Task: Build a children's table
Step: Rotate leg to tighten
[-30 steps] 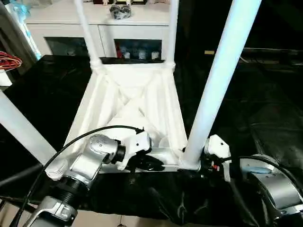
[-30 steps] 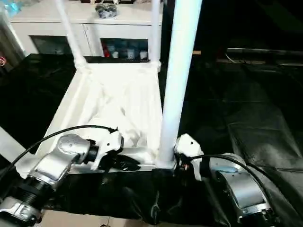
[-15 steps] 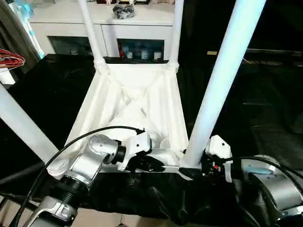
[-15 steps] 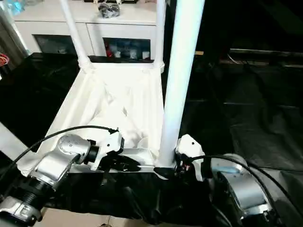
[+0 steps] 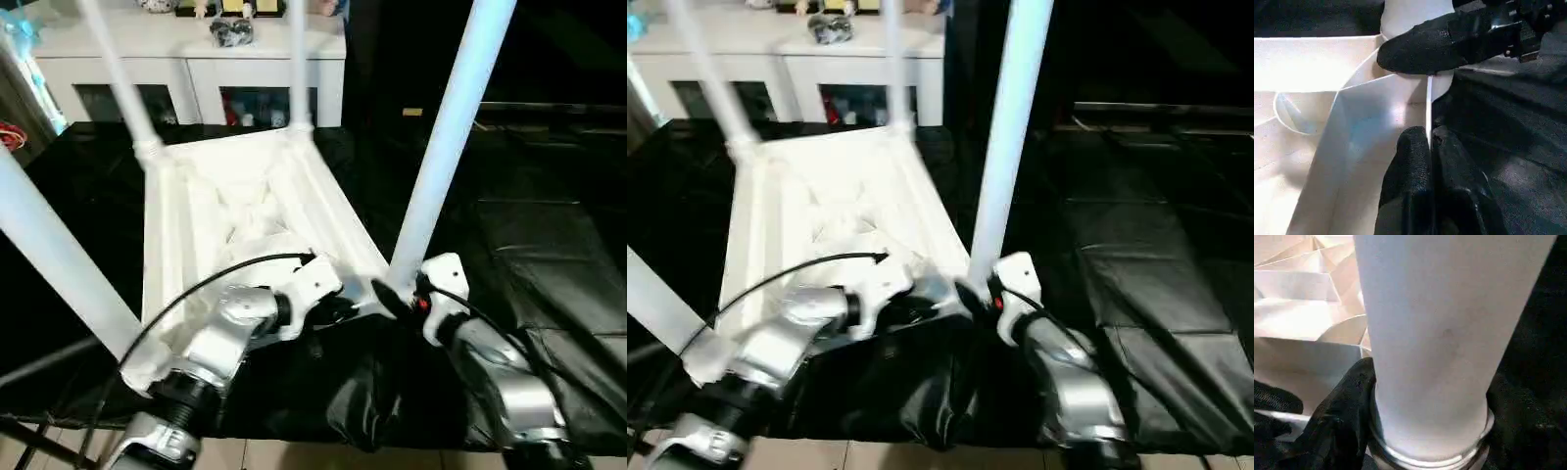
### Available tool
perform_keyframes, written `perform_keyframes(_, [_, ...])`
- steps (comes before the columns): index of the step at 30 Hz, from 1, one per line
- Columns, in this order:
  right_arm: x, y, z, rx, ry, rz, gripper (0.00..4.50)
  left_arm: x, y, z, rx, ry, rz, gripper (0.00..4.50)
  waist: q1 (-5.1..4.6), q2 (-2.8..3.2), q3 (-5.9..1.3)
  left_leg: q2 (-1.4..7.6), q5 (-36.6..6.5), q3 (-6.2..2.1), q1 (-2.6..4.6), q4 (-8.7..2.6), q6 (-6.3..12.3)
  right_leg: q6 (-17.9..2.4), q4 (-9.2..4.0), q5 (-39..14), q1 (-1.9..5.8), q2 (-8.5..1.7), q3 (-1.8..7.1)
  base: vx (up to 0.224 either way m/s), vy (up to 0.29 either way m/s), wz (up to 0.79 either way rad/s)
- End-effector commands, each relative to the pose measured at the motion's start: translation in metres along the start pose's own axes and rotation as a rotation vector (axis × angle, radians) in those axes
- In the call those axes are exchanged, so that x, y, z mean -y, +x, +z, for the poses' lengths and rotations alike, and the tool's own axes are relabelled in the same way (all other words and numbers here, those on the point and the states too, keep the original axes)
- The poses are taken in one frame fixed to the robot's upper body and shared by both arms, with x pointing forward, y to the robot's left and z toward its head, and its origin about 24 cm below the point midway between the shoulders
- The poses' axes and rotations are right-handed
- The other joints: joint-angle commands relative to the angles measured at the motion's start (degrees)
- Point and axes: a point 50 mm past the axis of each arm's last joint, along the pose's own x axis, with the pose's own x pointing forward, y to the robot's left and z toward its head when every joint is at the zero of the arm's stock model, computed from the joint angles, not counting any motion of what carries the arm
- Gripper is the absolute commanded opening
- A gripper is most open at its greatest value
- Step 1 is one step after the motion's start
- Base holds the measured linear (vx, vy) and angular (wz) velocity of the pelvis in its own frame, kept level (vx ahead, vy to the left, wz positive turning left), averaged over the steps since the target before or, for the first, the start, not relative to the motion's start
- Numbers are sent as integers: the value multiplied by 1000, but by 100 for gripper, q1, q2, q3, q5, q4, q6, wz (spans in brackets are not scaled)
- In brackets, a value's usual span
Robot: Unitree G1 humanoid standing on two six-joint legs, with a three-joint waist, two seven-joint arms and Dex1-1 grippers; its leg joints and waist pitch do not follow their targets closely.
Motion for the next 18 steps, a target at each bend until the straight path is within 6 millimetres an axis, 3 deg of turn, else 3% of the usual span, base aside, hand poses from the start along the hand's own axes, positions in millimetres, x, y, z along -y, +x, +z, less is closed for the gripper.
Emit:
perform_keyframes(1, [-39, 12, -5, -14, 94, 194, 342, 31, 28, 23, 106, 32, -165, 0, -1, -40, -163, 347, -2438, -269, 94, -527, -174, -694, -643, -2384, 40, -363, 240, 0, 0, 0])
perform_keyframes(3, [-37, 9, -4, -19, 64, 221, 346, 28, 24, 22, 99, 40, -172, 0, 8, -22, -184, 363, -2155, -255, 78, -535, -115, -840, -587, -1719, 72, -335, 232, 0, 0, 0])
perform_keyframes(5, [-35, 6, -4, -27, 17, 251, 378, 25, 20, 20, 92, 47, -178, 0, 20, -26, -181, 356, -2083, -221, 89, -514, -40, -983, -583, -1510, 78, -340, 242, 0, 0, 0])
perform_keyframes(10, [-27, -4, -1, -37, -83, 353, 378, 18, 7, 14, 70, 69, -209, 0, 41, -34, -215, 348, -1609, -209, 33, -474, 157, -1037, -540, -1156, 149, -357, 236, 0, 0, 0])
perform_keyframes(15, [-15, -20, 3, -73, -178, 527, 378, 7, -15, 5, 39, 90, -275, 0, 75, -57, -289, 344, -814, -178, 19, -348, 592, -1420, -375, 294, 206, -332, 198, 0, 0, 0])
perform_keyframes(16, [-13, -23, 4, -80, -187, 560, 378, 4, -19, 4, 33, 90, -281, 0, 97, -35, -294, 347, -737, -171, 21, -339, 684, -1485, -356, 435, 206, -334, 186, 0, 0, 0])
perform_keyframes(18, [-10, -26, 5, -89, -201, 604, 378, 2, -24, 2, 27, 90, -304, 0, 135, -48, -310, 365, -629, -166, 15, -311, 771, -1532, -323, 566, 205, -328, 176, 0, 0, 0])
